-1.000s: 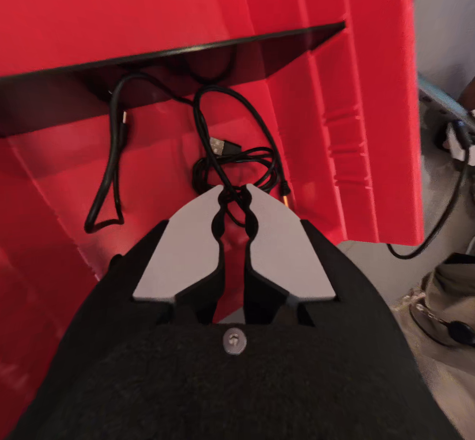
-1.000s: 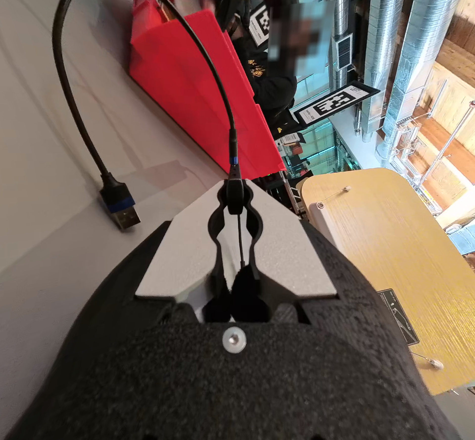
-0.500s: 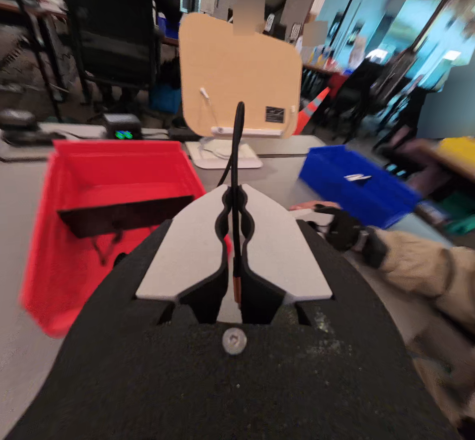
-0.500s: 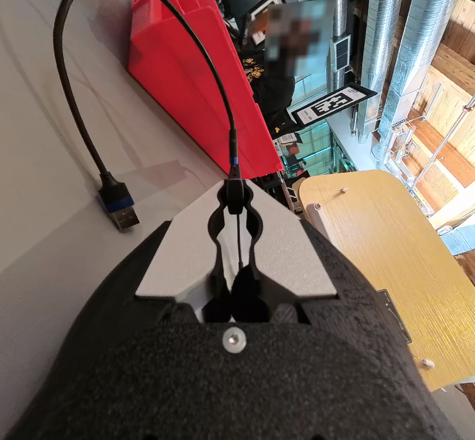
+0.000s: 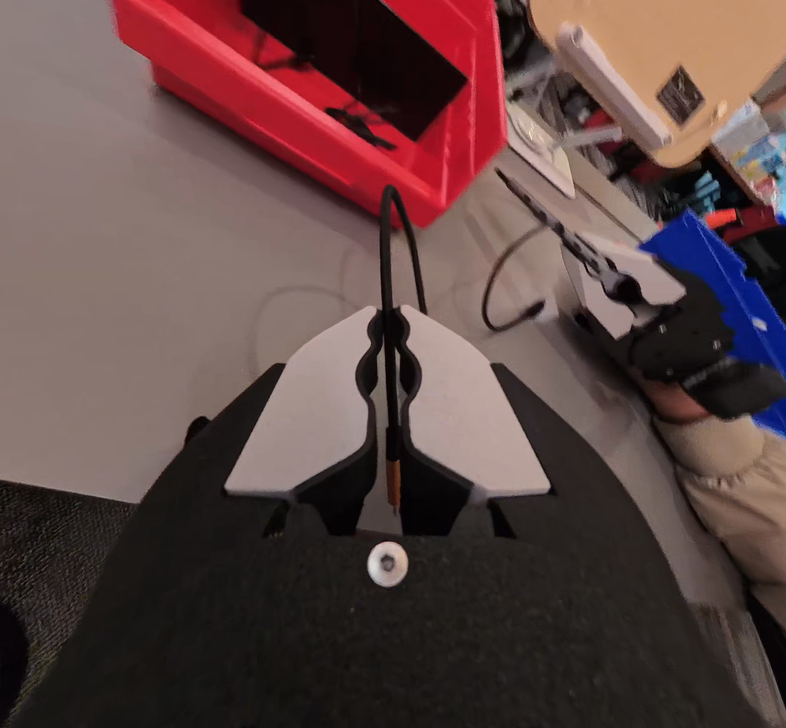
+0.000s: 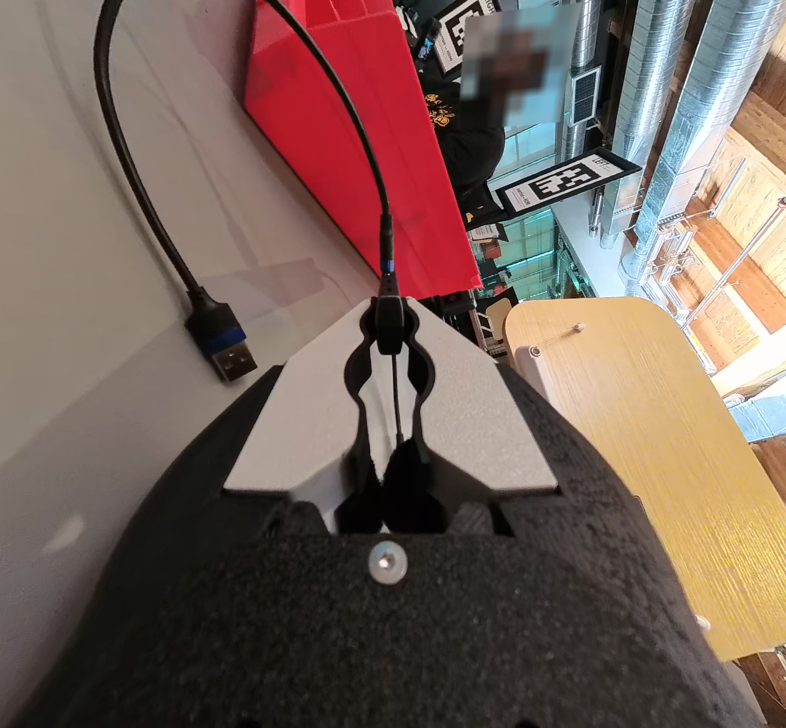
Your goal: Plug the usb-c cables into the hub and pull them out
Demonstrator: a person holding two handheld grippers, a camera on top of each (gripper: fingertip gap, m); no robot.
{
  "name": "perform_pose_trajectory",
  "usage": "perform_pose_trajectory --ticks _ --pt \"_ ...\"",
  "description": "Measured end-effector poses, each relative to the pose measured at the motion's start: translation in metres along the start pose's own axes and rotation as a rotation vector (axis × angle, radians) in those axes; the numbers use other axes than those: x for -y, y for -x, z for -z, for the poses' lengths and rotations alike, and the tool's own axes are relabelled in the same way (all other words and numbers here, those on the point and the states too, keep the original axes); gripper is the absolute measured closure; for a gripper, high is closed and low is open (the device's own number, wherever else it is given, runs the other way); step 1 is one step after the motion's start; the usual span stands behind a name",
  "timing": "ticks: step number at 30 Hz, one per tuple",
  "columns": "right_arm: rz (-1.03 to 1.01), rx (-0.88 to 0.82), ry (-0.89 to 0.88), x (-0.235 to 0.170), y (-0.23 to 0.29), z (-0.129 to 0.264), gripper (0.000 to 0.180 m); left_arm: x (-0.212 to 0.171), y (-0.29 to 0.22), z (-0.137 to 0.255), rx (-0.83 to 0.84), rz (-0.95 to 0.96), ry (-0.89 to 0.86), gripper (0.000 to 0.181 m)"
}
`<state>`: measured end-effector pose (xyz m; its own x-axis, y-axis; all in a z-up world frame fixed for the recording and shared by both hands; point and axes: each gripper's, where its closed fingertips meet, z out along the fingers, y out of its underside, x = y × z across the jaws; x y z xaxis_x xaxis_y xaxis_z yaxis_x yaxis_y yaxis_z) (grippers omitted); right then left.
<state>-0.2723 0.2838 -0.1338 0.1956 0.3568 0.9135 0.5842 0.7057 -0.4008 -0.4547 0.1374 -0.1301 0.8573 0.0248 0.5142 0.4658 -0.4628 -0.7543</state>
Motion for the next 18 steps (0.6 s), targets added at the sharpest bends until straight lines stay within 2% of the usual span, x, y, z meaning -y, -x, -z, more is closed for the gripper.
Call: perform_pose_trajectory --ticks 2,4,6,7,8,9,12,14,16,18 --pt "0.001 0.003 0.001 0.0 0.001 0.0 0.17 -0.025 -0.018 -0.003 -0.044 -0.055 0.098 0.166" --pt "0.002 0.005 0.002 -0.001 0.001 0.0 0.17 -0.048 -0.031 -0.003 -0.064 -0.151 0.2 0.14" --pt "0.002 0.007 0.005 -0.001 0.001 0.0 0.17 -0.052 -0.035 0.0 -0.082 -0.331 0.237 0.116" --pt "0.002 0.008 0.007 -0.002 0.002 0.0 0.17 -0.049 -0.033 0.002 -0.093 -0.455 0.25 0.115" --pt "0.002 0.01 0.008 -0.002 0.002 -0.001 0.17 -0.047 -0.033 0.006 -0.129 -0.581 0.269 0.128" --pt "0.002 0.011 0.009 -0.003 0.002 -0.001 0.17 -0.048 -0.039 0.011 -0.225 -0.692 0.298 0.135" --pt "0.009 0.021 0.009 -0.002 0.004 -0.002 0.17 -0.063 -0.058 0.033 -0.584 -0.961 0.447 0.137" --pt "0.016 0.027 0.009 -0.002 0.006 -0.002 0.17 -0.079 -0.061 0.047 -0.81 -1.097 0.568 0.138" --pt "0.023 0.032 0.009 -0.002 0.007 -0.002 0.17 -0.085 -0.06 0.043 -0.932 -1.193 0.637 0.139" --pt "0.024 0.037 0.007 -0.002 0.008 -0.002 0.17 -0.093 -0.06 0.039 -1.066 -1.216 0.702 0.149"
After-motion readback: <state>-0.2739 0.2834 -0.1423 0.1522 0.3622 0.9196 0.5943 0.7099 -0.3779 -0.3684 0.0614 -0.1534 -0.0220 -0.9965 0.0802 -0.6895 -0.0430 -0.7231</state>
